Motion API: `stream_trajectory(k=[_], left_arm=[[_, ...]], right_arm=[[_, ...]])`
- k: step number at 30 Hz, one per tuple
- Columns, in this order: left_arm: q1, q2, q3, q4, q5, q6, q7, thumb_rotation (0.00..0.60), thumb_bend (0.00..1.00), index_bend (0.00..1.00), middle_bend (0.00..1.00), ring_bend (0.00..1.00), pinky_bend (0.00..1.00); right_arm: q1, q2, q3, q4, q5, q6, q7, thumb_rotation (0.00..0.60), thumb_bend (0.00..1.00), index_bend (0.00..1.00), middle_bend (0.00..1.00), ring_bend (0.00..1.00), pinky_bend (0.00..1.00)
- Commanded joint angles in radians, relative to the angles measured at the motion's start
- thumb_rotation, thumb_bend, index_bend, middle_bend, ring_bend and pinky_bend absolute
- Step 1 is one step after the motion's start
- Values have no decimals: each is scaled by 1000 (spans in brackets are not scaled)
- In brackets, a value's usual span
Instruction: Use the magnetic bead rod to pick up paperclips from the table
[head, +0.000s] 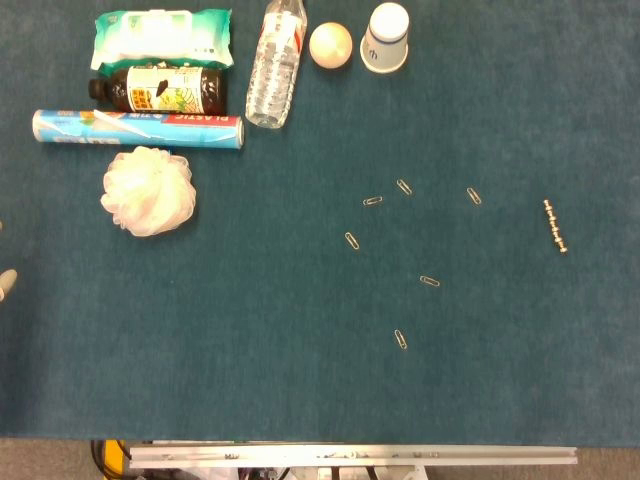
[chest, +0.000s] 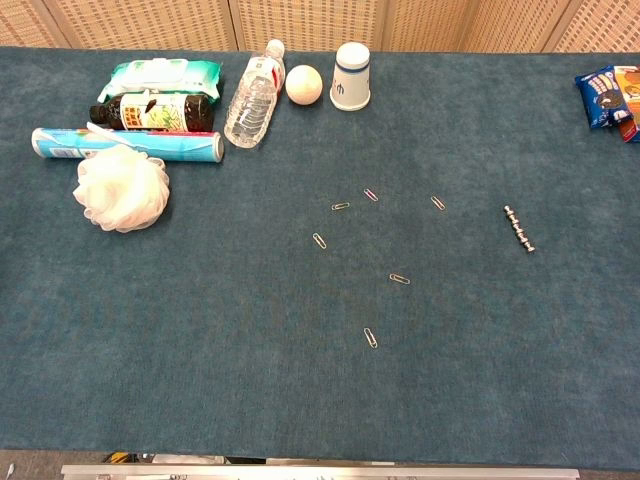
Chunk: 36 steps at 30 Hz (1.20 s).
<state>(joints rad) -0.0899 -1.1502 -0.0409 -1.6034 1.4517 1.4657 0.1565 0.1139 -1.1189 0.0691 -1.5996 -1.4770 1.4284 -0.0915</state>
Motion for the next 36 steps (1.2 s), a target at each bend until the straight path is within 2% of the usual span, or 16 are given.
stream_trajectory(k=[1,15,23,36], left_arm=[[0,-1,2,2,0,-1,2,600,137,416,435,355,534],[-5,-18,-6,-3,-37,-22,46,600,137,416,435,355,534],[3,-14,3,-2,-6,3,28,600,137,416,435,355,534],[13,3,5,-1,12,21,-15,600,137,416,435,355,534]], right_arm=[[0,-1,-2,-2,-5,2,-1,600,0,187,439,315,584],[10,14,3,8,1,-13,41,600,0,187,439,315,583],[1,4,-6,2,-14,5,13,600,0,187,439,315,583],[20,-13,-8,-4,4,-34,-42,600,0,187,439,315,583]])
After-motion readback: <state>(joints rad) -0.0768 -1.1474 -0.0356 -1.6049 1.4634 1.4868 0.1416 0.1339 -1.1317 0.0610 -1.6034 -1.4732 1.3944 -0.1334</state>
